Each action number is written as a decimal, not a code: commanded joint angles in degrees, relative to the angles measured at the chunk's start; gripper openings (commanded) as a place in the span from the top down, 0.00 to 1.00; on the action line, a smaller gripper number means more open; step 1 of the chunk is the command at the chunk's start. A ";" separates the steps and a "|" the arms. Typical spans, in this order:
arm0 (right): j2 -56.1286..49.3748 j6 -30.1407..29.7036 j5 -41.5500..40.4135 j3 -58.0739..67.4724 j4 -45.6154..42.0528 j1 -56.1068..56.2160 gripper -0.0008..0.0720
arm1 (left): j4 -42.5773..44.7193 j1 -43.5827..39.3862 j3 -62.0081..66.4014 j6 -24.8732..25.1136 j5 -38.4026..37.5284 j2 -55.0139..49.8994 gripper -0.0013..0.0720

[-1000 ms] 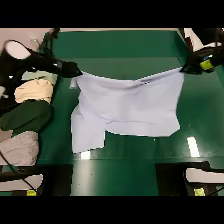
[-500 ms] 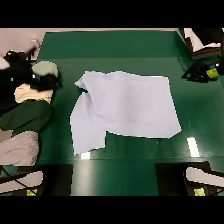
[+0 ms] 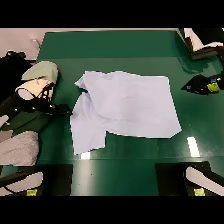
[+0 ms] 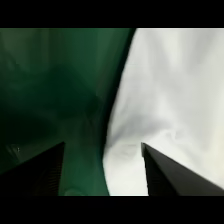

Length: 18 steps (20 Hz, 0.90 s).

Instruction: Fold the shirts.

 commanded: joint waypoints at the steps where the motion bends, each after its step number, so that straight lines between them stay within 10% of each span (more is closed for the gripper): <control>1: 0.59 -0.09 0.37 -0.92 -0.07 -0.07 0.43 | -1.64 -4.68 -1.79 0.11 3.85 -1.42 0.24; 2: 0.59 -0.11 0.96 -0.92 -0.15 -0.44 0.43 | -2.05 -5.53 -1.79 0.11 3.34 -1.99 0.24; 5: 0.39 -0.13 3.65 -1.03 -1.11 -3.82 0.43 | -3.87 -6.21 -0.11 0.02 0.44 -2.01 0.94; 8: 2.01 0.04 5.27 -8.70 -6.73 -10.43 0.42 | -3.50 -6.21 4.22 0.42 -4.09 -0.87 0.95; 10: 3.48 0.46 4.52 -18.64 -9.35 -15.30 0.19 | -3.50 -6.21 5.81 0.42 -4.26 0.55 0.95; 18: 1.55 -2.21 -11.02 -44.87 4.59 -13.57 0.30 | -3.50 -6.21 6.05 0.39 -4.07 1.31 0.95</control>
